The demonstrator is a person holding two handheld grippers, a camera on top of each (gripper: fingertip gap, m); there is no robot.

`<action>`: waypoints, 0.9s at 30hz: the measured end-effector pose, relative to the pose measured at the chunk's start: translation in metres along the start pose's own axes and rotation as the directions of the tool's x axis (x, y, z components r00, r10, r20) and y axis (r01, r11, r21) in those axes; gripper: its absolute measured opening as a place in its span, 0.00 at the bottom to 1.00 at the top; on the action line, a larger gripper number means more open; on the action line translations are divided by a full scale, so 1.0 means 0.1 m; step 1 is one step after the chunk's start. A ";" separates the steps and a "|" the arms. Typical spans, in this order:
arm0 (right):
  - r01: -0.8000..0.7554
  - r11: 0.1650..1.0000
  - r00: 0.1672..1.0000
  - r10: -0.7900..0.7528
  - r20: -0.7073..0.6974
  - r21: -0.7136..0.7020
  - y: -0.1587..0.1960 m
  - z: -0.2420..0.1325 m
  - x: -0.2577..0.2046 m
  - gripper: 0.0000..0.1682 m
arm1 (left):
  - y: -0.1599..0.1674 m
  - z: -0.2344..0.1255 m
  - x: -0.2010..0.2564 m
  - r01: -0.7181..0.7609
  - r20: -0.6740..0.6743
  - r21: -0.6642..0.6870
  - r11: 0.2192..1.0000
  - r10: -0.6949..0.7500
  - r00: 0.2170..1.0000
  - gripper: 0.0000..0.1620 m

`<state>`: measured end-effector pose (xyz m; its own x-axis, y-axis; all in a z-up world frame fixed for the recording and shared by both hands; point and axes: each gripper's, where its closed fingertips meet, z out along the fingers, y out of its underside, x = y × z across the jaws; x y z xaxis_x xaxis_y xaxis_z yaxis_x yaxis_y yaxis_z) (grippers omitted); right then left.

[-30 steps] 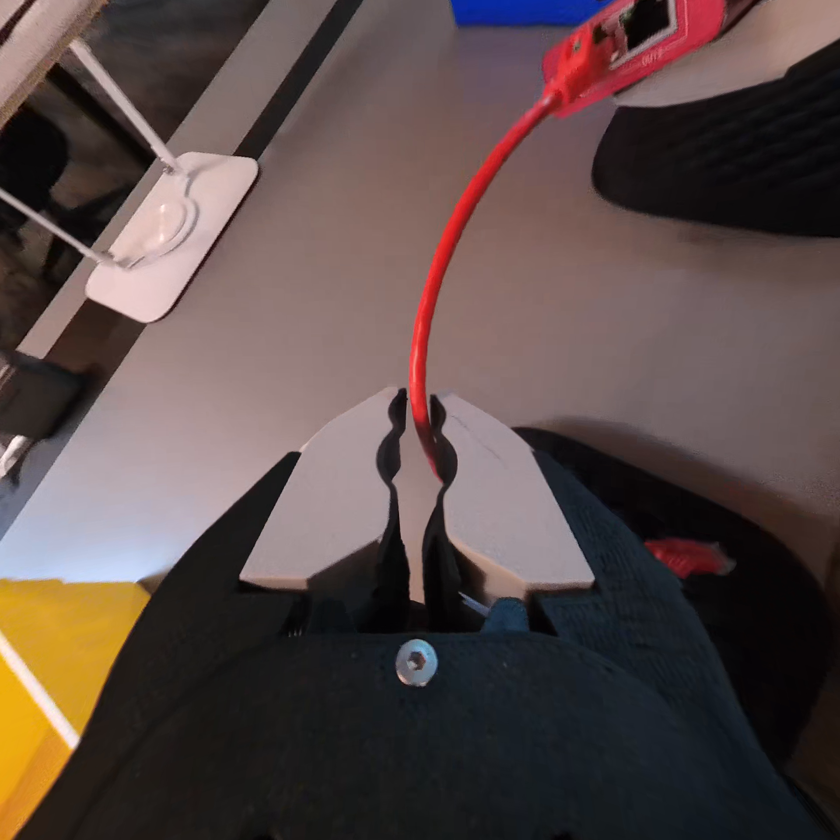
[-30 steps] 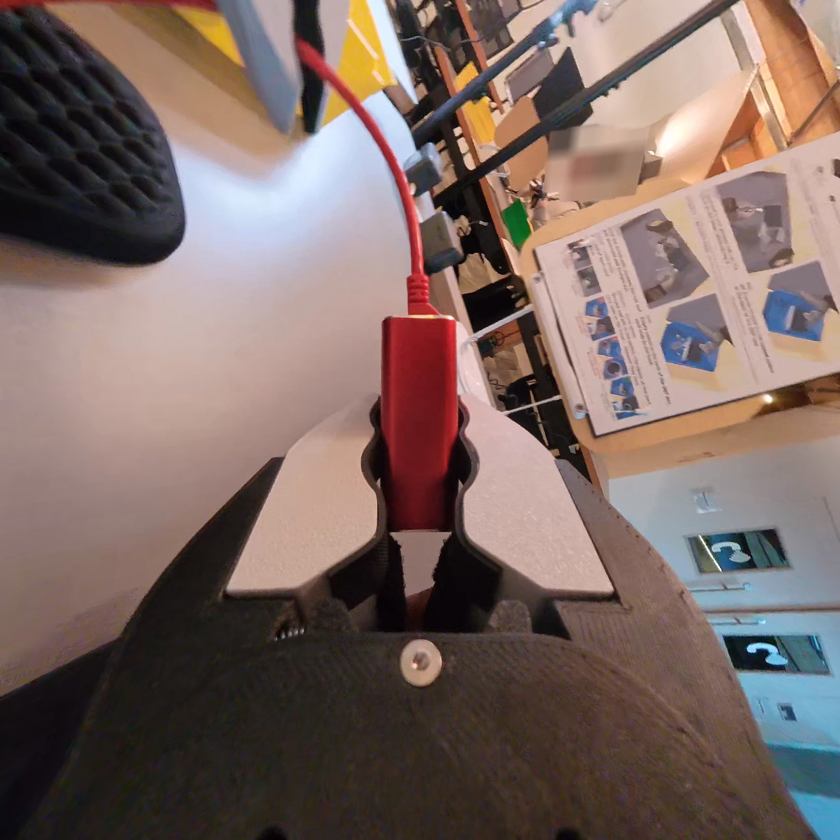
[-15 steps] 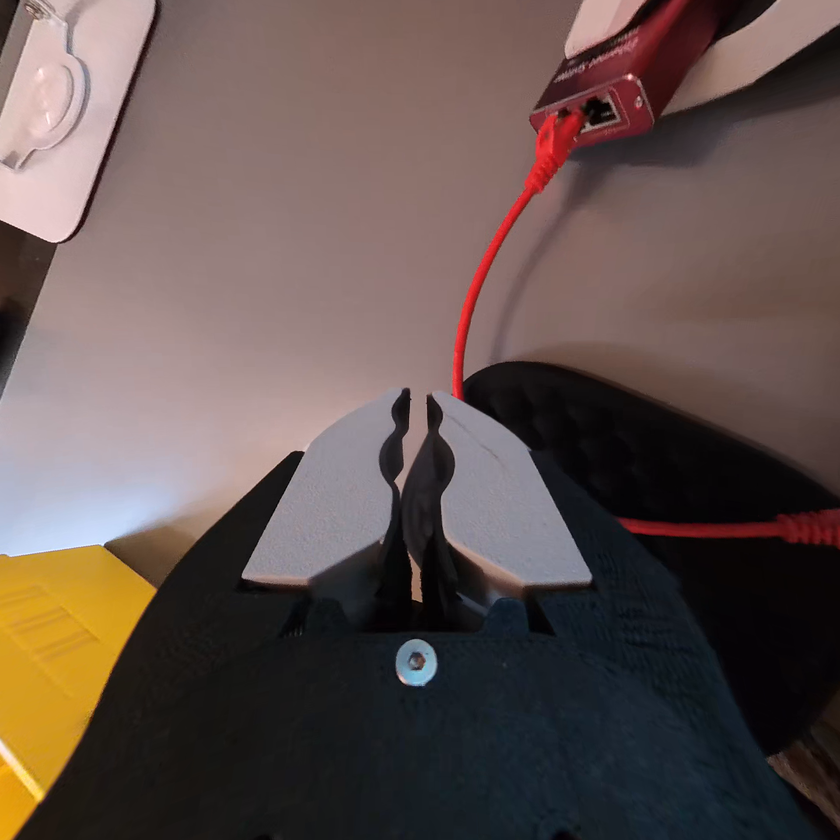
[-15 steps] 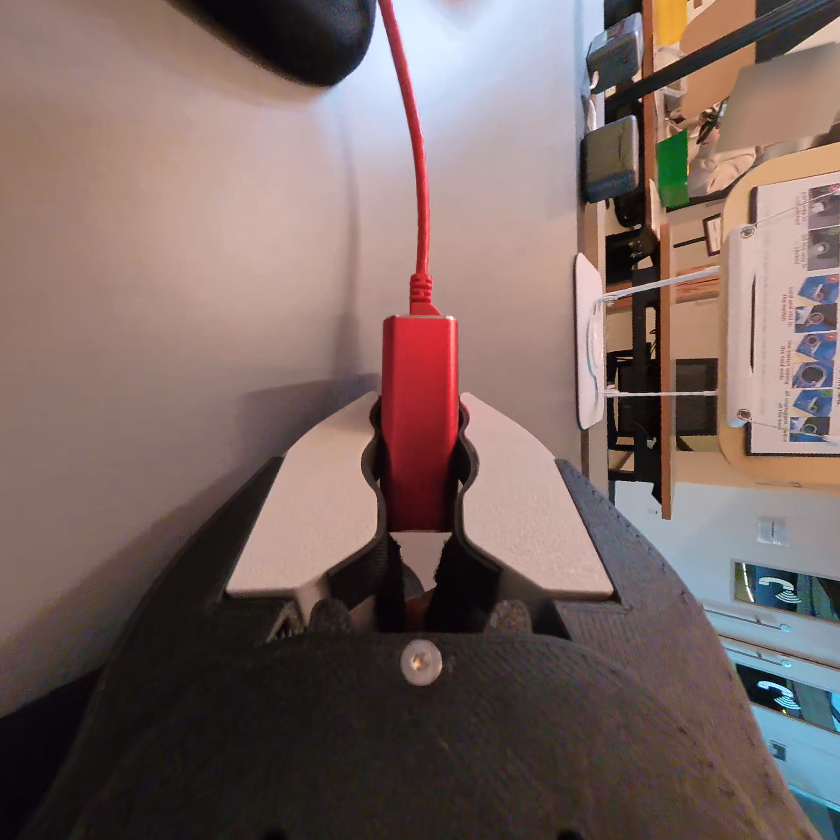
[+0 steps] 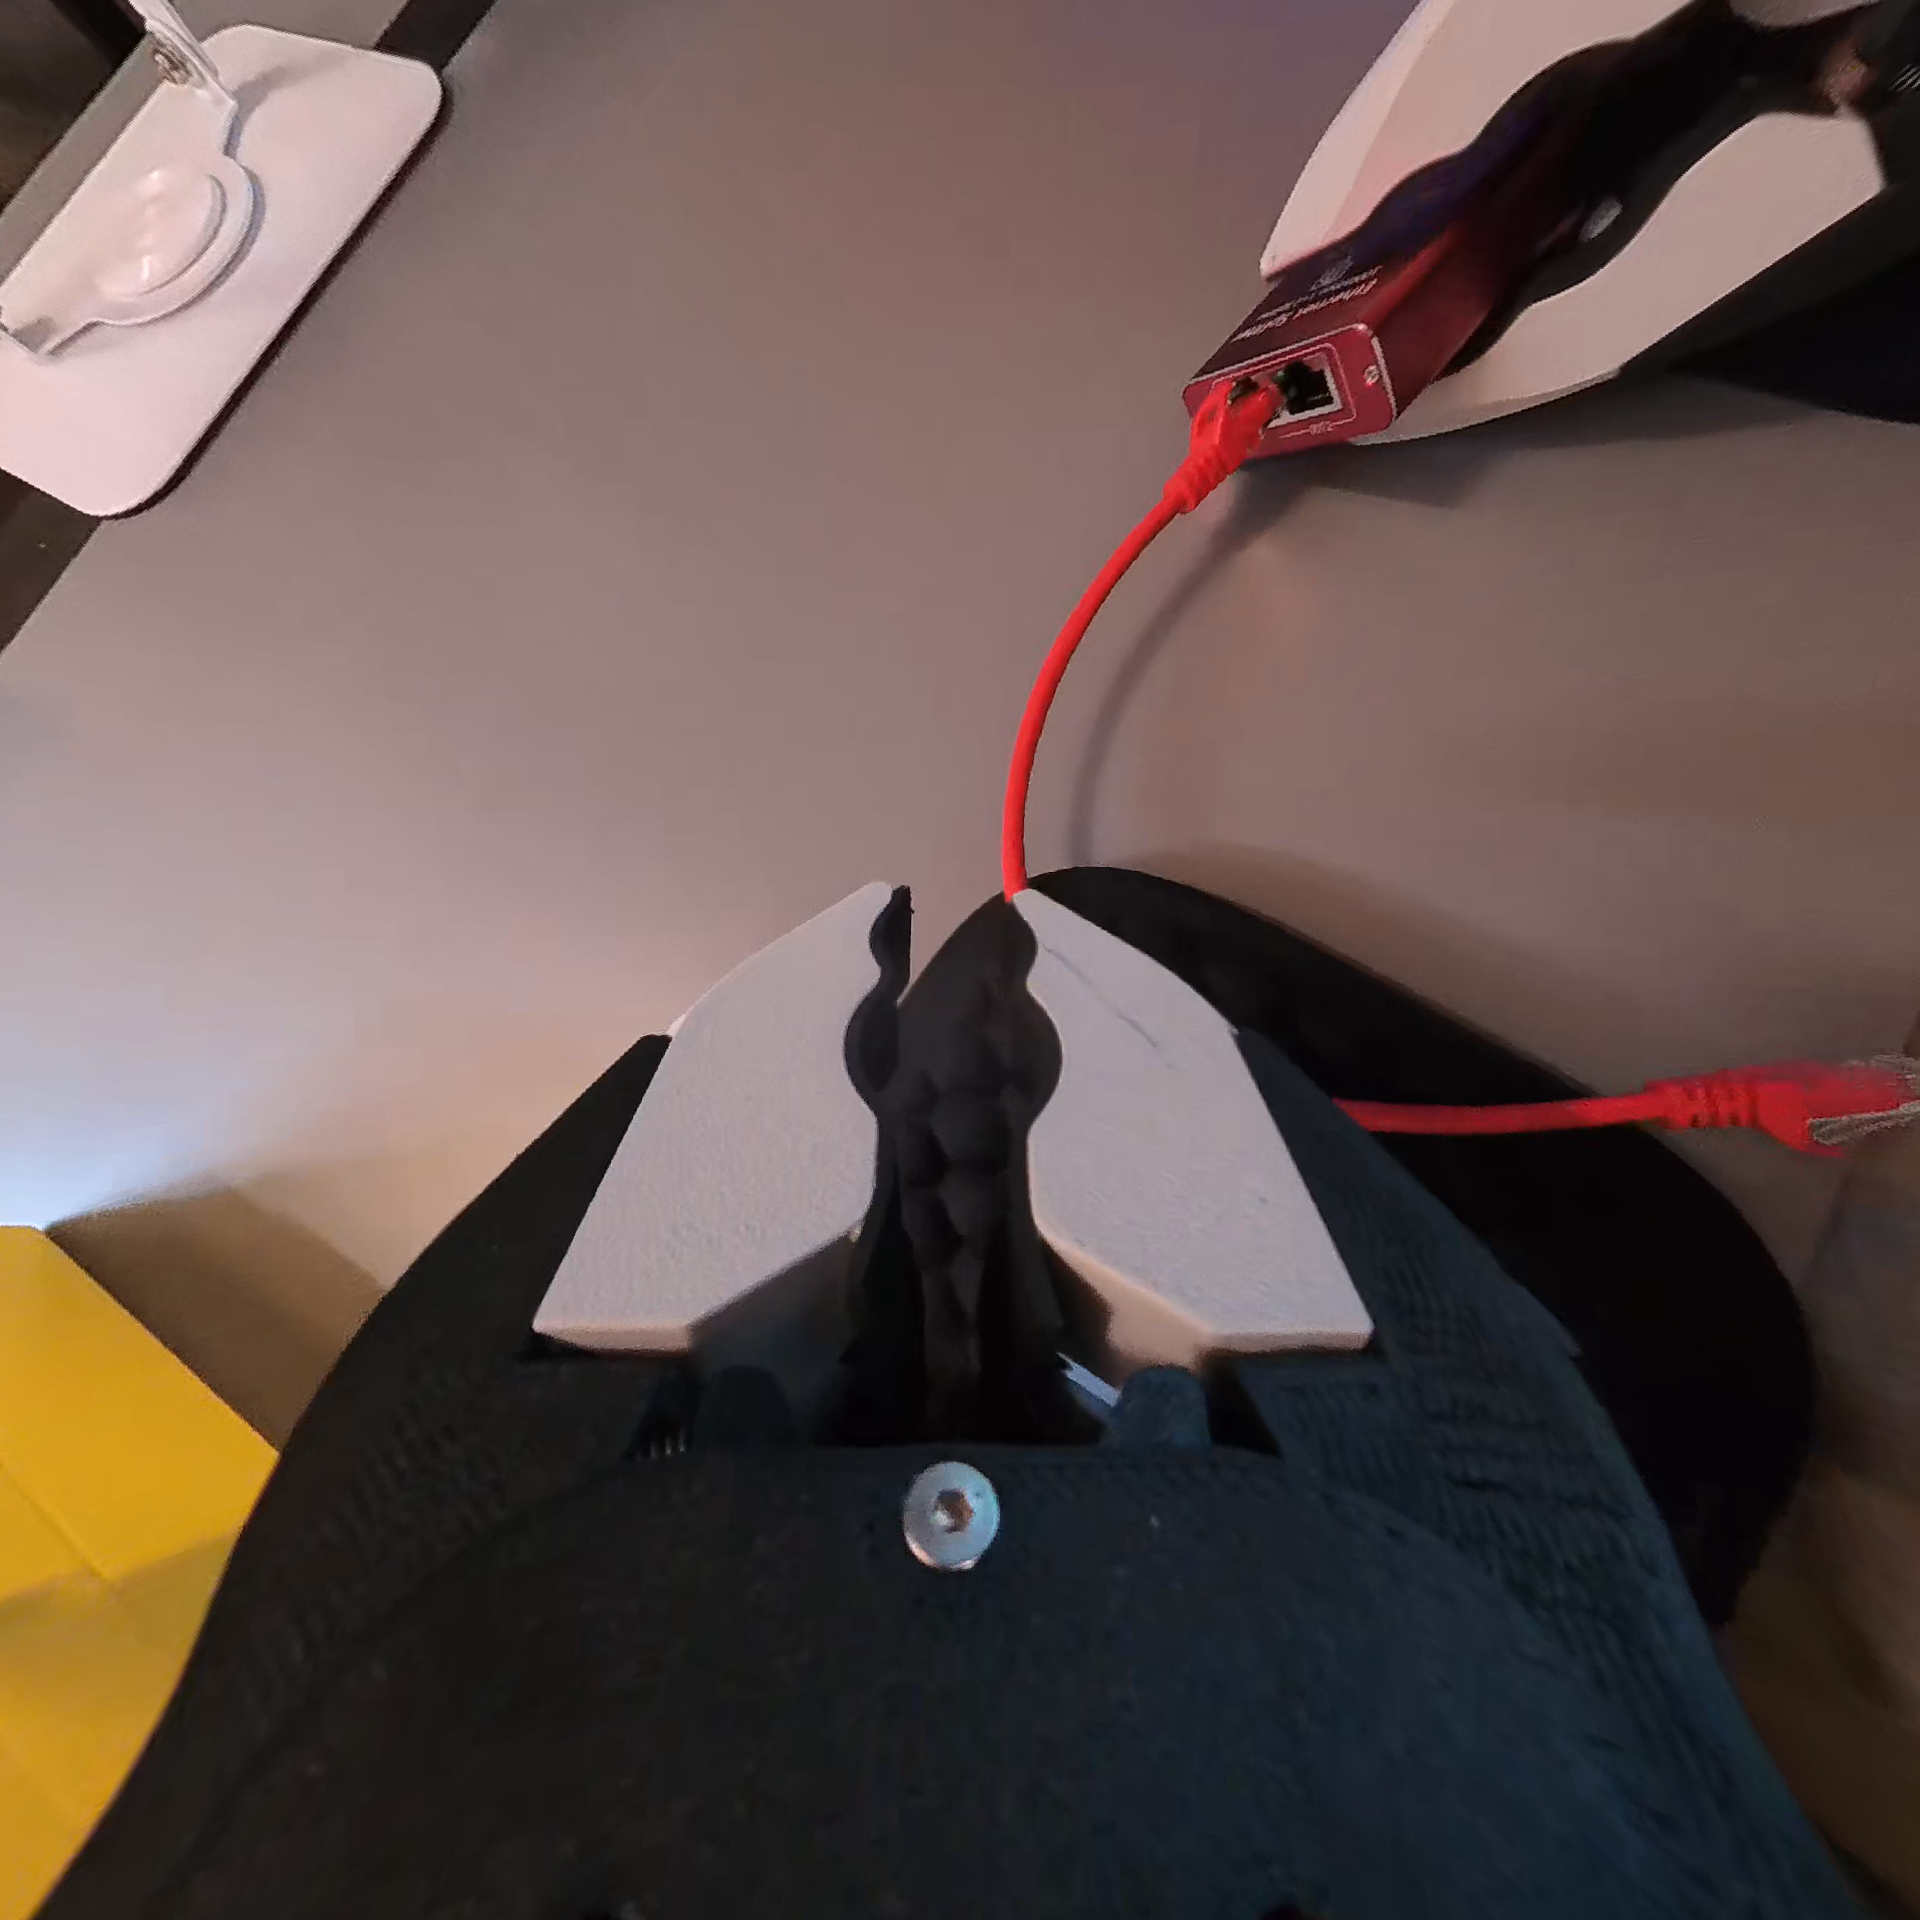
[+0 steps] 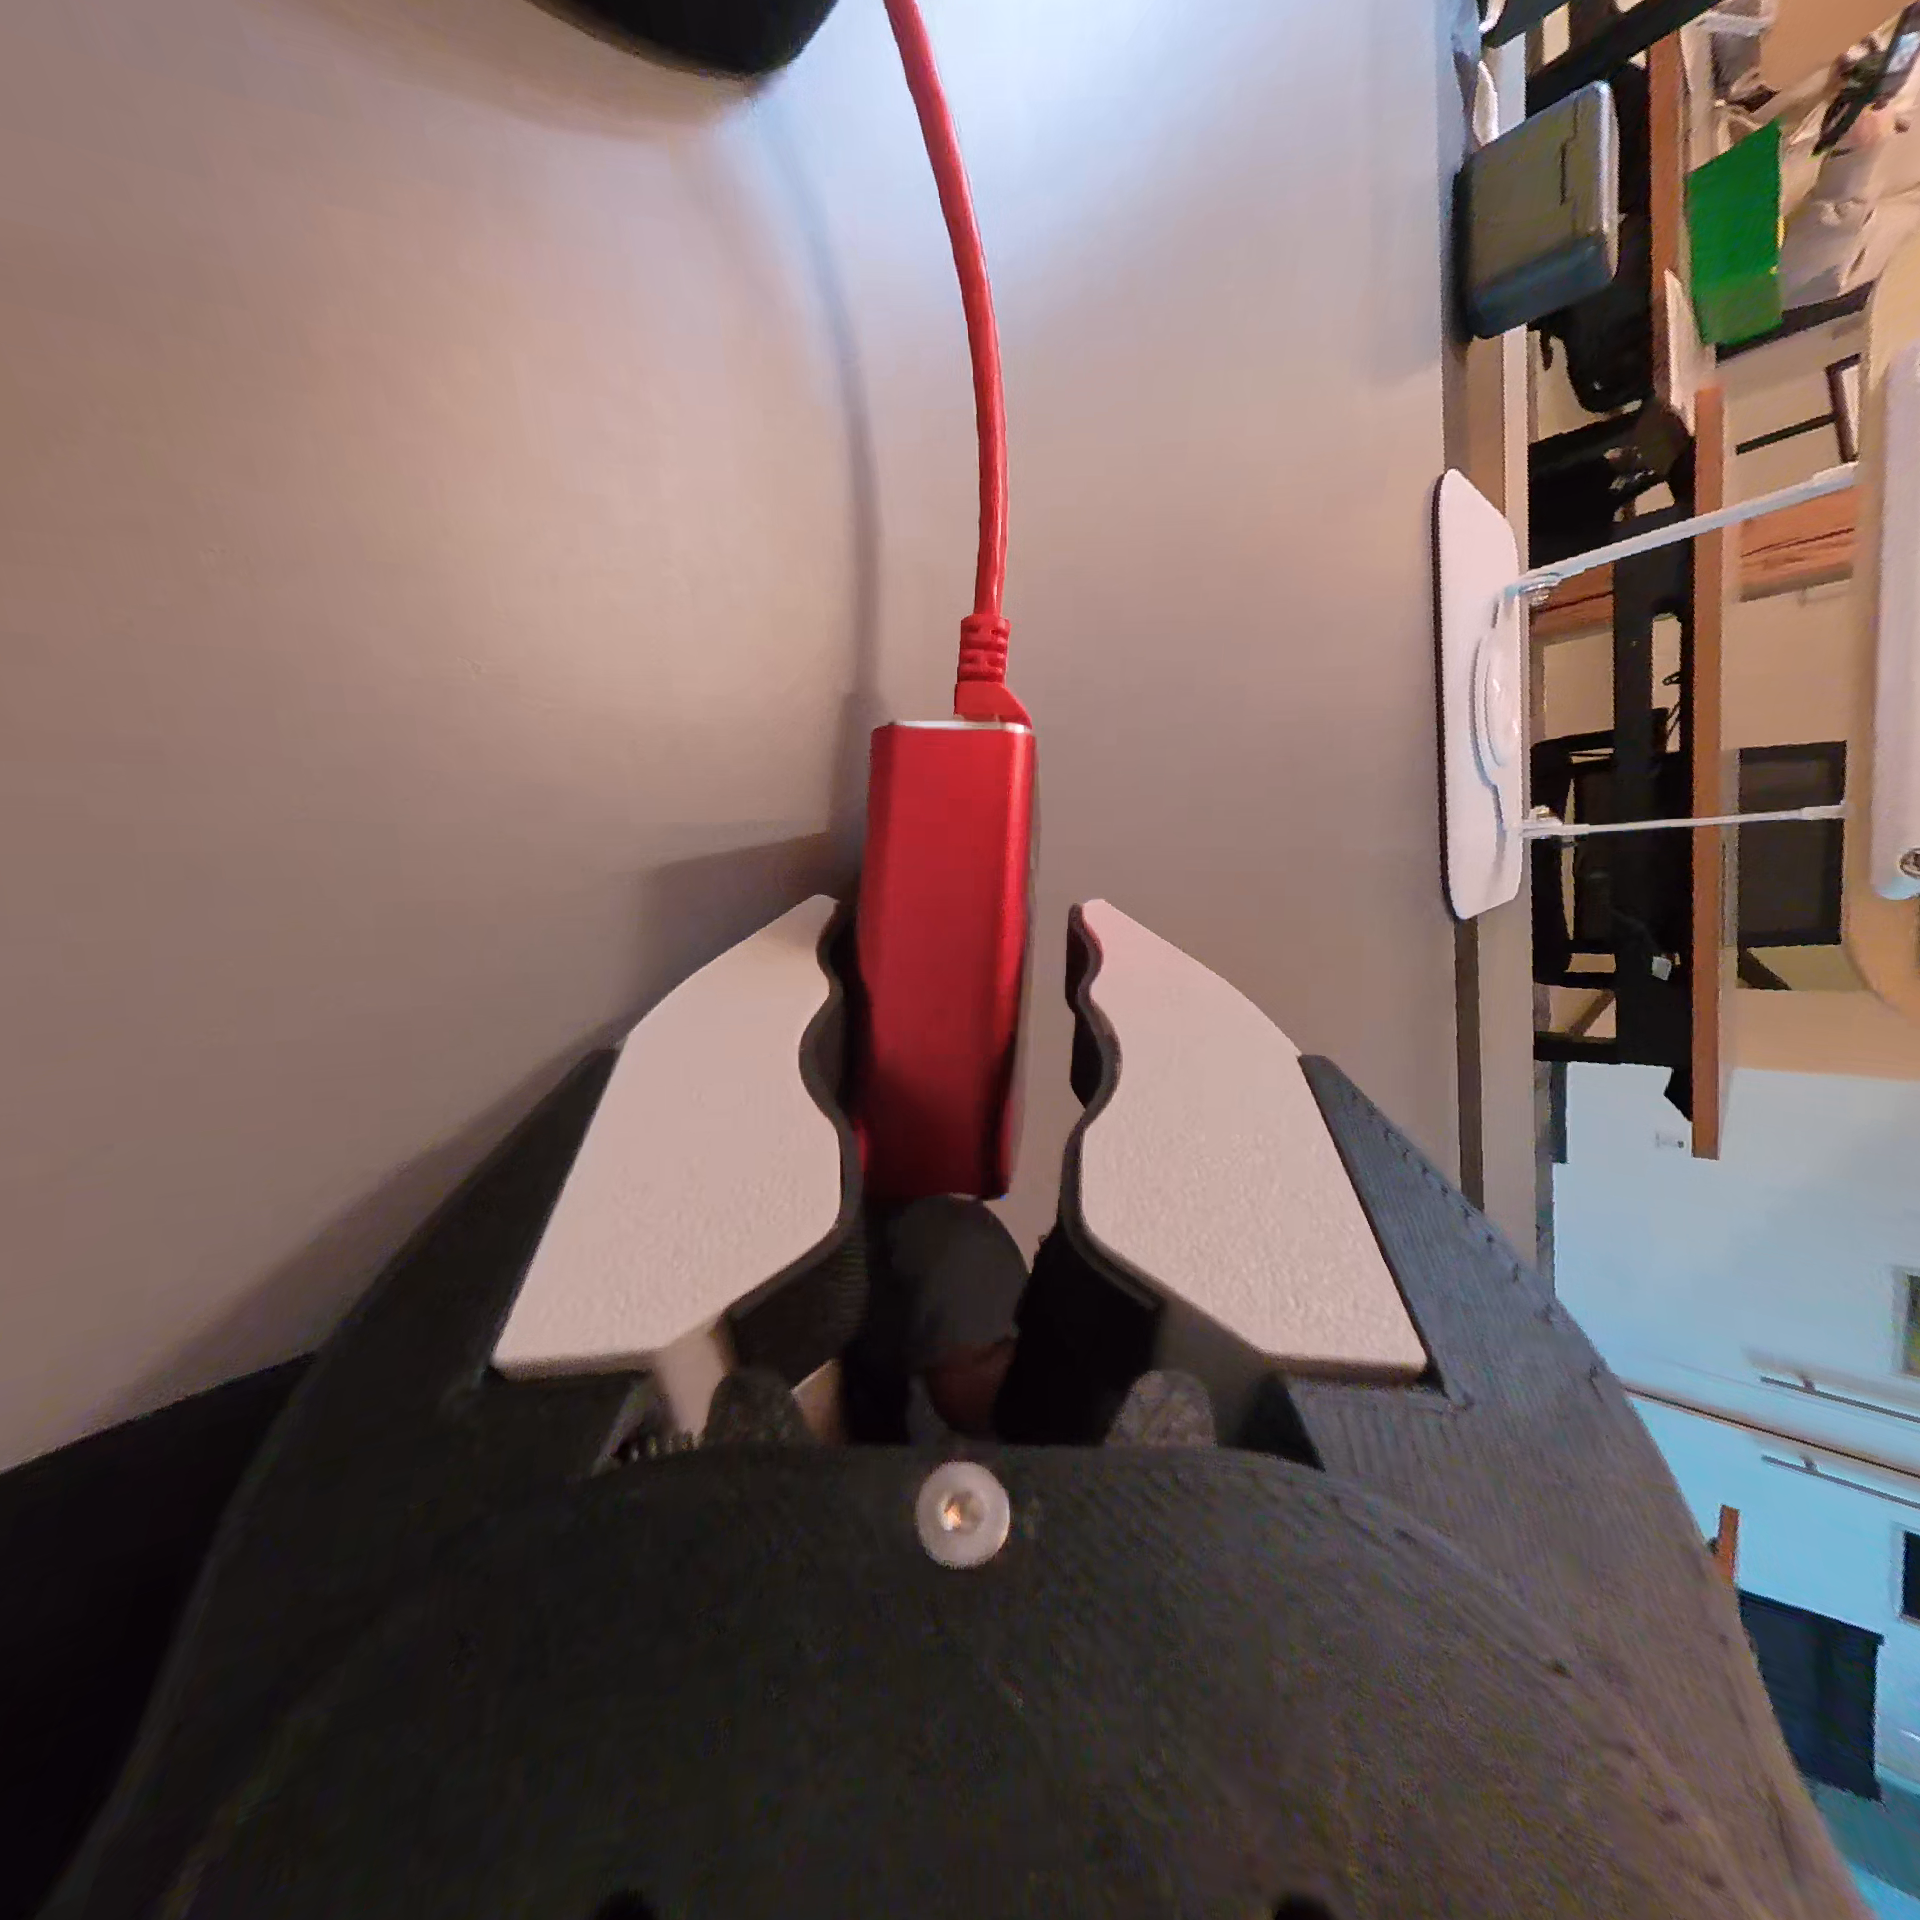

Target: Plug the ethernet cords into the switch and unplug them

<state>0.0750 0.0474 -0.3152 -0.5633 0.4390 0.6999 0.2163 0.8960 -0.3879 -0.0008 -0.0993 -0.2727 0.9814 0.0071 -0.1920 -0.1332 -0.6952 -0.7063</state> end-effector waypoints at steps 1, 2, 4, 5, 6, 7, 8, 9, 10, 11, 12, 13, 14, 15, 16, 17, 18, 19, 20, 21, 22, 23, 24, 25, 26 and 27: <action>0.000 1.000 1.000 0.000 -0.003 -0.010 0.01 -0.01 0.00 0.24 | -0.01 -0.01 0.01 0.005 -0.001 0.008 1.000 -0.005 1.000 0.10; 0.005 1.000 1.000 -0.005 -0.009 -0.026 0.02 -0.02 0.00 0.25 | -0.01 -0.02 0.03 0.007 -0.003 0.017 1.000 -0.007 1.000 0.10; 0.041 0.996 0.999 -0.043 -0.030 -0.080 0.06 -0.03 0.00 0.18 | -0.03 -0.03 0.05 0.011 -0.001 0.031 0.999 -0.011 1.000 0.10; 0.064 0.992 0.996 -0.070 -0.053 -0.107 0.08 -0.03 0.01 0.18 | -0.04 -0.04 0.06 0.014 -0.003 0.038 0.999 -0.014 1.000 0.10; 0.088 0.989 0.993 -0.097 -0.065 -0.122 0.09 -0.03 0.01 0.17 | -0.05 -0.04 0.08 0.019 -0.007 0.044 0.999 -0.018 1.000 0.10; 0.108 0.985 0.991 -0.118 -0.069 -0.132 0.09 -0.04 0.02 0.17 | -0.06 -0.05 0.11 0.024 -0.013 0.053 0.998 -0.024 1.000 0.11; 0.124 0.982 0.988 -0.135 -0.074 -0.142 0.09 -0.04 0.03 0.17 | -0.08 -0.05 0.13 0.028 -0.021 0.062 0.998 -0.027 0.999 0.11; 0.138 0.980 0.985 -0.151 -0.079 -0.144 0.09 -0.04 0.03 0.17 | -0.11 -0.05 0.16 0.031 -0.028 0.074 0.997 -0.028 0.999 0.11; 0.146 0.979 0.984 -0.160 -0.085 -0.143 0.09 -0.04 0.03 0.17 | -0.13 -0.05 0.19 0.029 -0.038 0.082 0.996 -0.025 0.999 0.11; 0.152 0.978 0.982 -0.165 -0.091 -0.141 0.09 -0.04 0.03 0.17 | -0.15 -0.04 0.21 0.025 -0.040 0.087 0.996 -0.021 0.999 0.11; 0.166 0.977 0.977 -0.182 -0.113 -0.136 0.08 -0.06 0.05 0.17 | -0.17 -0.04 0.21 0.019 -0.035 0.091 0.996 -0.016 0.999 0.12; 0.186 0.974 0.965 -0.205 -0.161 -0.126 0.05 -0.09 0.11 0.17 | -0.19 -0.05 0.21 0.013 -0.027 0.095 0.995 -0.010 1.000 0.12; 0.194 0.975 0.954 -0.214 -0.211 -0.112 0.01 -0.14 0.19 0.16 | -0.21 -0.07 0.20 0.008 -0.019 0.100 0.995 -0.006 1.000 0.13; 0.196 0.977 0.941 -0.213 -0.264 -0.089 -0.05 -0.22 0.29 0.16 | -0.23 -0.10 0.17 0.007 -0.005 0.111 0.994 -0.006 1.000 0.13; 0.198 0.978 0.922 -0.208 -0.325 -0.065 -0.11 -0.32 0.42 0.16 | -0.26 -0.14 0.14 0.011 0.008 0.126 0.992 -0.012 1.000 0.13; 0.205 0.978 0.899 -0.208 -0.386 -0.048 -0.18 -0.44 0.57 0.16 | -0.29 -0.19 0.11 0.019 0.016 0.145 0.989 -0.021 1.000 0.13; 0.215 0.976 0.874 -0.208 -0.439 -0.036 -0.24 -0.55 0.70 0.16 | -0.31 -0.24 0.09 0.030 0.020 0.164 0.986 -0.033 0.999 0.13; 0.224 0.974 0.854 -0.211 -0.475 -0.030 -0.28 -0.65 0.80 0.16 | -0.34 -0.28 0.07 0.040 0.018 0.183 0.982 -0.044 0.999 0.13; 0.228 0.973 0.845 -0.212 -0.491 -0.029 -0.31 -0.70 0.87 0.16 | -0.35 -0.32 0.06 0.049 0.014 0.199 0.979 -0.052 0.999 0.13; 0.229 0.973 0.842 -0.213 -0.496 -0.030 -0.31 -0.72 0.92 0.16 | -0.36 -0.35 0.05 0.056 0.014 0.211 0.976 -0.060 0.998 0.13; 0.231 0.973 0.842 -0.216 -0.495 -0.031 -0.31 -0.72 0.93 0.16 | -0.37 -0.37 0.04 0.061 0.014 0.219 0.974 -0.066 0.998 0.13; 0.231 0.972 0.844 -0.217 -0.491 -0.032 -0.30 -0.71 0.93 0.16 | -0.37 -0.38 0.04 0.064 0.014 0.219 0.974 -0.068 0.998 0.13; 0.229 0.973 0.850 -0.215 -0.481 -0.032 -0.29 -0.68 0.91 0.16 | -0.36 -0.38 0.03 0.063 0.017 0.216 0.974 -0.069 0.998 0.13; 0.226 0.974 0.858 -0.213 -0.468 -0.029 -0.28 -0.64 0.88 0.16 | -0.35 -0.38 0.03 0.061 0.020 0.211 0.976 -0.067 0.998 0.13; 0.221 0.975 0.869 -0.210 -0.448 -0.027 -0.27 -0.60 0.83 0.16 | -0.34 -0.38 0.03 0.059 0.021 0.209 0.976 -0.065 0.998 0.13; 0.213 0.977 0.883 -0.205 -0.422 -0.028 -0.25 -0.54 0.77 0.16 | -0.34 -0.37 0.04 0.060 0.015 0.211 0.976 -0.064 0.998 0.13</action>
